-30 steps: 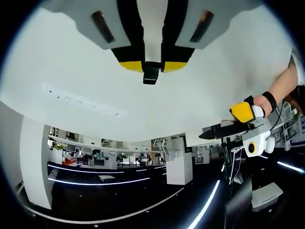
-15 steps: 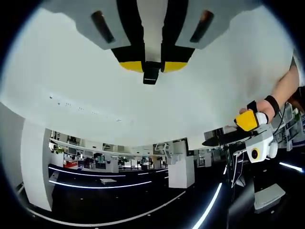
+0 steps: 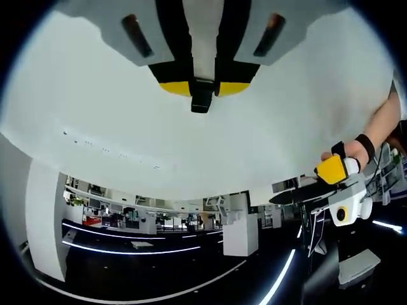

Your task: Snap the two parts of the plastic buckle together until the buckle closes and remains connected.

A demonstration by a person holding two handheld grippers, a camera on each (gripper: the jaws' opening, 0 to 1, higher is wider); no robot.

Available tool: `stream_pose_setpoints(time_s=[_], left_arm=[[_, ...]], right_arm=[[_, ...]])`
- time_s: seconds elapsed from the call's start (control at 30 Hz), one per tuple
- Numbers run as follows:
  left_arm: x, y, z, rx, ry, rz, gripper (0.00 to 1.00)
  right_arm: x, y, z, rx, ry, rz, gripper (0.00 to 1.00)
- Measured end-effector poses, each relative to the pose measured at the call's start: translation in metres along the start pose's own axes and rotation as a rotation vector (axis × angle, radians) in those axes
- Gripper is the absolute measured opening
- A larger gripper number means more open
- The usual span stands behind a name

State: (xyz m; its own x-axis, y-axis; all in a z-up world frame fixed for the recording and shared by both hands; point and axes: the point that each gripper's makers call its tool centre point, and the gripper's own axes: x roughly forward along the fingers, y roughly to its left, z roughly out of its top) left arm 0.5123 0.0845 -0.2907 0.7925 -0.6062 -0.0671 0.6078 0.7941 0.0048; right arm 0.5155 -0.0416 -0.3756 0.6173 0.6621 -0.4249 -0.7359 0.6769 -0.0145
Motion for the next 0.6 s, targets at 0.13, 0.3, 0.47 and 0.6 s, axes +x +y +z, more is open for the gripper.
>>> stream_pose_setpoints(time_s=[0.13, 0.3, 0.47, 0.6], left_arm=[[0.0001, 0.0013, 0.0, 0.003, 0.002, 0.003, 0.95], [-0.0005, -0.0008, -0.0008, 0.007, 0.005, 0.002, 0.94], [-0.001, -0.0015, -0.0024, 0.009, 0.011, 0.005, 0.94], [-0.0017, -0.0032, -0.0041, 0.012, 0.015, 0.005, 0.94]], right_arm=[[-0.0011, 0.001, 0.0, 0.002, 0.001, -0.001, 0.11], [-0.0022, 0.0008, -0.0009, 0.006, -0.007, 0.004, 0.11], [-0.0027, 0.002, -0.0012, 0.006, -0.009, 0.007, 0.11], [-0.002, 0.0067, -0.0006, 0.01, -0.026, 0.038, 0.11]])
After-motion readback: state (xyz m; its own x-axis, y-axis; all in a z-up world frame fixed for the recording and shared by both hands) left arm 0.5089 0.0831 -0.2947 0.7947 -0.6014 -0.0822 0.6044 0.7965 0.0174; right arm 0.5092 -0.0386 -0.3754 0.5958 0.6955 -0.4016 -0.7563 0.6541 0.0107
